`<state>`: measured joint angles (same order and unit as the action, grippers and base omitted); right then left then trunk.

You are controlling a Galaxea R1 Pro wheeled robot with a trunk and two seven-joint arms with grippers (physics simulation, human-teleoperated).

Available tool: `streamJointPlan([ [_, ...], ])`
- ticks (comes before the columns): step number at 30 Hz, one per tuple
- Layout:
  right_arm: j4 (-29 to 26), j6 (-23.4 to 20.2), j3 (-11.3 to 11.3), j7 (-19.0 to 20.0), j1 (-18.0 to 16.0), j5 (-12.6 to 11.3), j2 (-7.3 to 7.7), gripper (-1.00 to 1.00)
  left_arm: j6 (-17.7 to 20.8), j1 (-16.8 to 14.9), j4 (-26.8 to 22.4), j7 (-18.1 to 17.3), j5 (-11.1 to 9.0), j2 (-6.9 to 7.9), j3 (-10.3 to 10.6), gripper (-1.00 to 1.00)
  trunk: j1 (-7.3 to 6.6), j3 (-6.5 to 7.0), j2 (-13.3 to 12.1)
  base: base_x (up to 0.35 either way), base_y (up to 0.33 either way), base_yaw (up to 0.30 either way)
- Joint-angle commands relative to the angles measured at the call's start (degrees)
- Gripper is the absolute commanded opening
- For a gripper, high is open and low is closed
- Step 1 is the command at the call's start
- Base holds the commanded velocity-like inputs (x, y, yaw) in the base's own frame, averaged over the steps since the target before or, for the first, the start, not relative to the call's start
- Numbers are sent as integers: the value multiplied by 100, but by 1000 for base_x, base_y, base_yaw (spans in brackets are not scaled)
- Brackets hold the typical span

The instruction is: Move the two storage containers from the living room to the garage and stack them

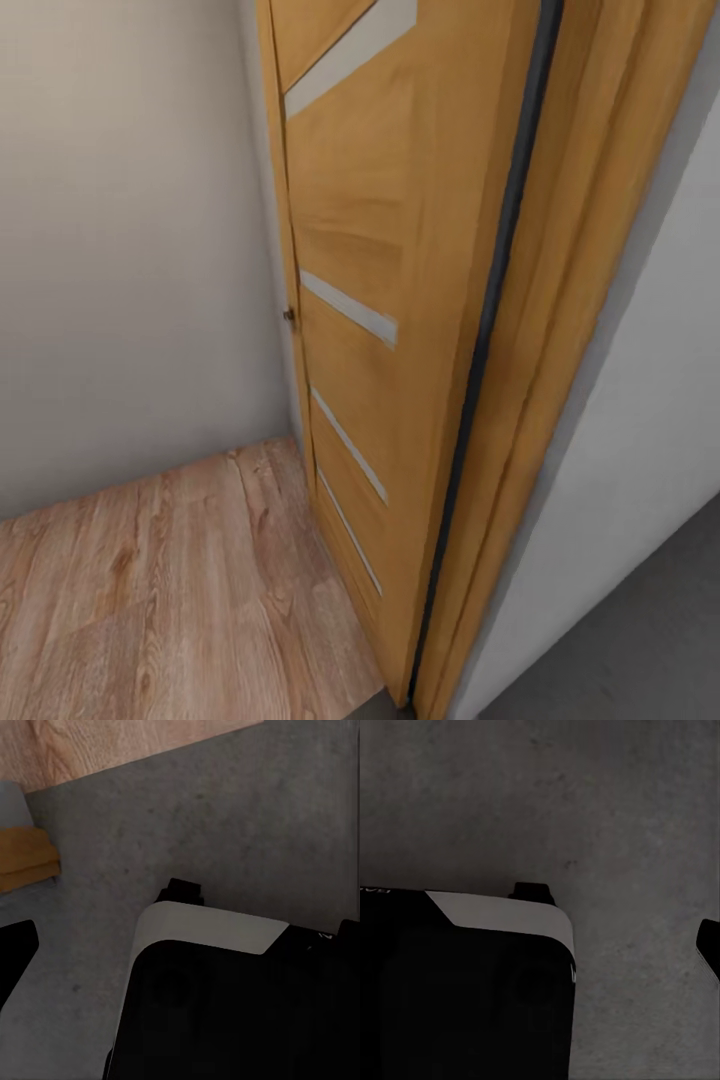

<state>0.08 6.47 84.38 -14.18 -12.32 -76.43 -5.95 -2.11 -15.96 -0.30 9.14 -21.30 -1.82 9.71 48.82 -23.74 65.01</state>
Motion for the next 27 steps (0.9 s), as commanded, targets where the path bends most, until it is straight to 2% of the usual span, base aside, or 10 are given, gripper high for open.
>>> streamJointPlan([
  [1,1,16,47,-15,0,-56,-2,100,-17,-4,4,17,-49,-2,49,100,3,-6,3,251,0,180],
  [27,1,21,53,-15,-2,-51,-2,100,-26,-4,4,17,-49,-2,49,100,3,-63,3,239,0,263],
])
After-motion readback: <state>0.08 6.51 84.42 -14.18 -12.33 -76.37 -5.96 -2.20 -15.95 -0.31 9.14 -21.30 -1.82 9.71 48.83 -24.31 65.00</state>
